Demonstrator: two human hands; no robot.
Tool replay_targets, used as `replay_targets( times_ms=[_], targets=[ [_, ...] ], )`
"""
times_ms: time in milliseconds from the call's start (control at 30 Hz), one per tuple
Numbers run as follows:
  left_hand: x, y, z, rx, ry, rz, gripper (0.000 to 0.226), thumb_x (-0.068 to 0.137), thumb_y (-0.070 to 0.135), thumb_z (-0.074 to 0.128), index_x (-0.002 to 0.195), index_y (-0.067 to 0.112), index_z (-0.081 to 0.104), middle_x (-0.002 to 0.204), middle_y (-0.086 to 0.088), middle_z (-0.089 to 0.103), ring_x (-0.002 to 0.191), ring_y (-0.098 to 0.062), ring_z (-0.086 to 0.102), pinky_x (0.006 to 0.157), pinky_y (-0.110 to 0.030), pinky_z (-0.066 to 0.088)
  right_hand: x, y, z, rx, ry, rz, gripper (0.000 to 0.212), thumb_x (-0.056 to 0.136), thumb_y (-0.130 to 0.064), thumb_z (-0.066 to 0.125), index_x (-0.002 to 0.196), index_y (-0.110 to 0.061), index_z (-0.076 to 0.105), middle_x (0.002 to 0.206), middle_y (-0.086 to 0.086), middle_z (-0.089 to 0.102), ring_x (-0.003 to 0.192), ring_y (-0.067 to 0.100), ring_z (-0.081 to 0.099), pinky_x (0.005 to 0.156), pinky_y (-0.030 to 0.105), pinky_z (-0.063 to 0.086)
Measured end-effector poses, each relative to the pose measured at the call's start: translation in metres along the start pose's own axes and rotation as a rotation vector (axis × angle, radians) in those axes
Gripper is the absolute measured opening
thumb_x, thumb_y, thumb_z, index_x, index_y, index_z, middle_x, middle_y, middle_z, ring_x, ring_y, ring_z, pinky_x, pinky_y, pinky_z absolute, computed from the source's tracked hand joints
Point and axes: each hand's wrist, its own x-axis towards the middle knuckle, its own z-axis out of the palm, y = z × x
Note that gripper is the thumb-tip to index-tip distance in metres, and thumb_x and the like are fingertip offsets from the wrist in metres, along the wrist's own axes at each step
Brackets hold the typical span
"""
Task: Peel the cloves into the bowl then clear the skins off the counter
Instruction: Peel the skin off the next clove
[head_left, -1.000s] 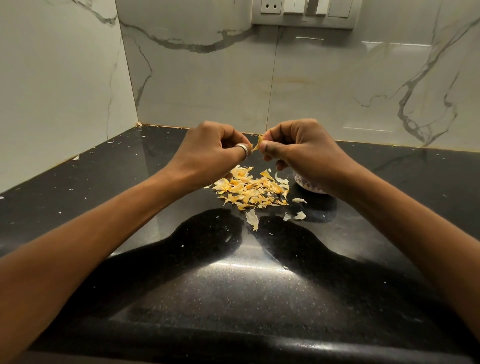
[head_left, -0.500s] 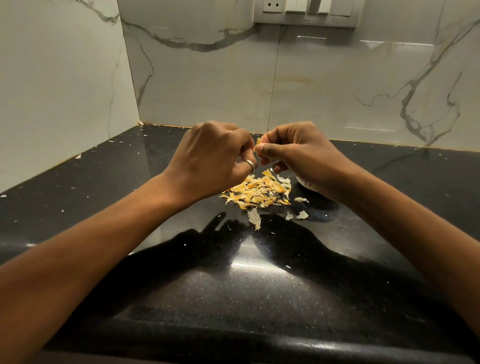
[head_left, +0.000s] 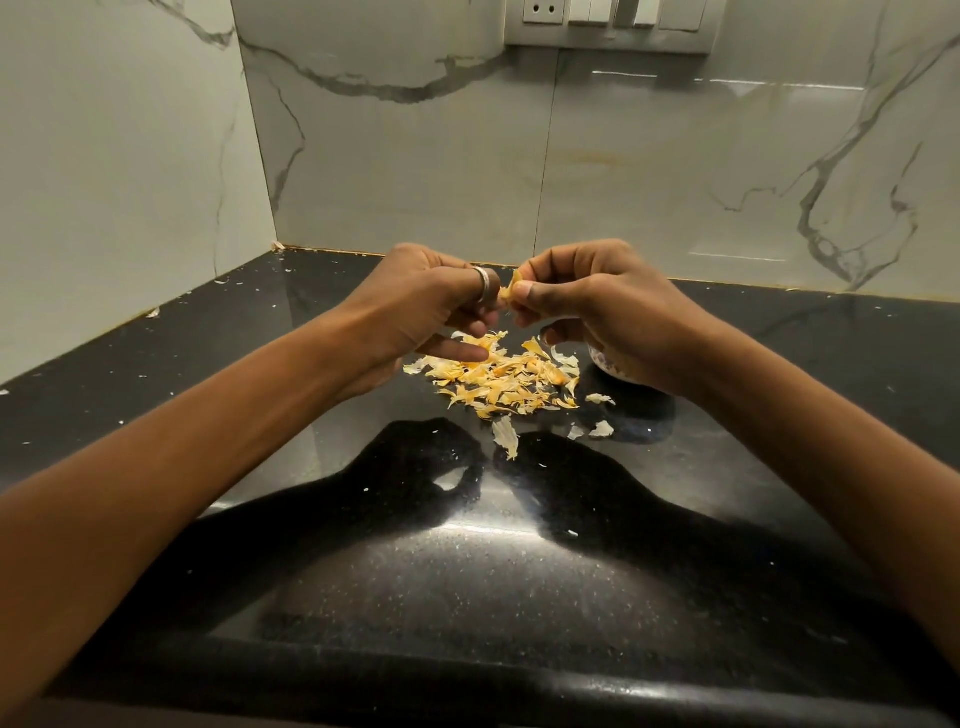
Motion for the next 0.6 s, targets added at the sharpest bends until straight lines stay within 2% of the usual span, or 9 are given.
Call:
replay_targets(
  times_ms=[367, 500, 600],
  targets=[
    [-0.0023, 0.0021, 0.0008, -0.288, -0.073, -0.172, 0.012, 0.09, 0.012, 0.056, 0.083, 0.009, 0.065, 0.072, -0.001, 0.061, 0.059, -0.008, 0.055, 0.059, -0.028, 0.058, -0.0005, -0.0011, 0.0, 0.099, -0.027, 0.012, 0.011, 0.098, -0.008, 0.058, 0.095, -0.009, 0.068, 0.082, 0.001, 0.07, 0.077, 0.008, 0.065, 0.066, 0.023, 0.049],
    [-0.0007, -0.0001, 0.0003, -0.178, -0.043, -0.143, 0.015, 0.093, 0.015, 0.057, 0.088, 0.007, 0.069, 0.074, -0.002, 0.062, 0.063, -0.01, 0.059, 0.061, -0.031, 0.059, 0.0006, 0.0005, 0.0007, 0.09, -0.02, 0.024, 0.01, 0.098, -0.007, 0.058, 0.095, -0.008, 0.067, 0.084, 0.002, 0.071, 0.078, 0.008, 0.066, 0.066, 0.023, 0.049],
    [0.0004, -0.0021, 0.001, 0.039, -0.004, -0.015, 0.017, 0.096, 0.014, 0.057, 0.092, 0.005, 0.071, 0.08, -0.005, 0.067, 0.07, -0.011, 0.064, 0.064, -0.033, 0.062, 0.0011, 0.0018, 0.0003, 0.039, 0.011, 0.029, 0.009, 0.098, -0.008, 0.059, 0.096, -0.007, 0.068, 0.085, 0.003, 0.071, 0.078, 0.009, 0.066, 0.065, 0.021, 0.051]
  ],
)
